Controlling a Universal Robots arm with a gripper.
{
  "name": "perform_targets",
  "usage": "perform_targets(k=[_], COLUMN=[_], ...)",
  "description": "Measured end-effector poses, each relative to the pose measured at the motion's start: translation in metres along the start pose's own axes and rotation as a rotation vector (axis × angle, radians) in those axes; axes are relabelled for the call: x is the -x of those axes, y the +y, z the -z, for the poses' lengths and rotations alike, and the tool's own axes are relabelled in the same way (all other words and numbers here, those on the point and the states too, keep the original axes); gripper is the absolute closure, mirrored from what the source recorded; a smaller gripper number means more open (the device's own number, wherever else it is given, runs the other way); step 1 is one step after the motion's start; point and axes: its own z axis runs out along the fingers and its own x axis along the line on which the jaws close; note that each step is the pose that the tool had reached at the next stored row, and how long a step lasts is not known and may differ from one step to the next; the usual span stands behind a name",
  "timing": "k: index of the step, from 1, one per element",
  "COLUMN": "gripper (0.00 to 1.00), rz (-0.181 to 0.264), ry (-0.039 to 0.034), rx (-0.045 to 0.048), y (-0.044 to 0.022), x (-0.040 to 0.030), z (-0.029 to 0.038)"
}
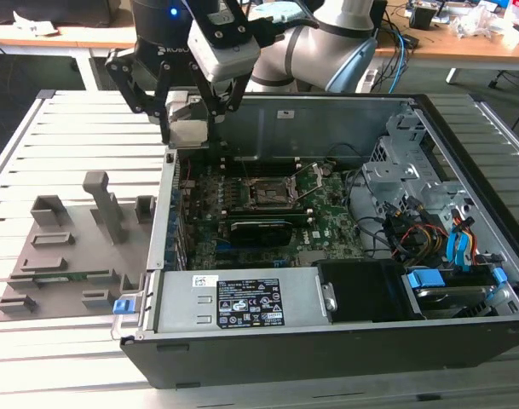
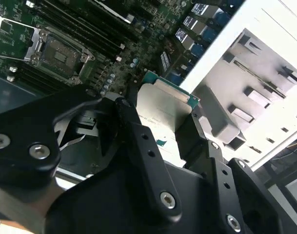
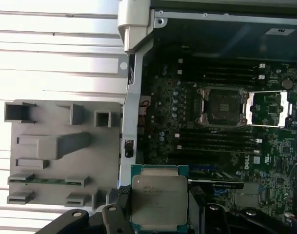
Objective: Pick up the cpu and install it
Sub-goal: 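Pick up the cpu and move it towards the insertion slot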
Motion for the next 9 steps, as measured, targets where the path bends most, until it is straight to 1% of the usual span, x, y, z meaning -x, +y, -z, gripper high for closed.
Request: perform_targets(k=[2,4,5,7,9], gripper=[0.45,0.45,0.45,0.45,0.45], rz=[0.0,0.0,0.0,0.0,0.0], ry=[0.0003,0.0005,0.0006,0.0007,0.0007], rx=[0.0028,0.0032,0.003,0.003,0.0031], y=[0.0006,0.0011,0.0022,0.0033,0.0055], x=[0.0047,0.0073,0.0106,0.0138,0.0212], z=[-0.0012,-0.0018,-0.0021,-0.0022,-0.0025])
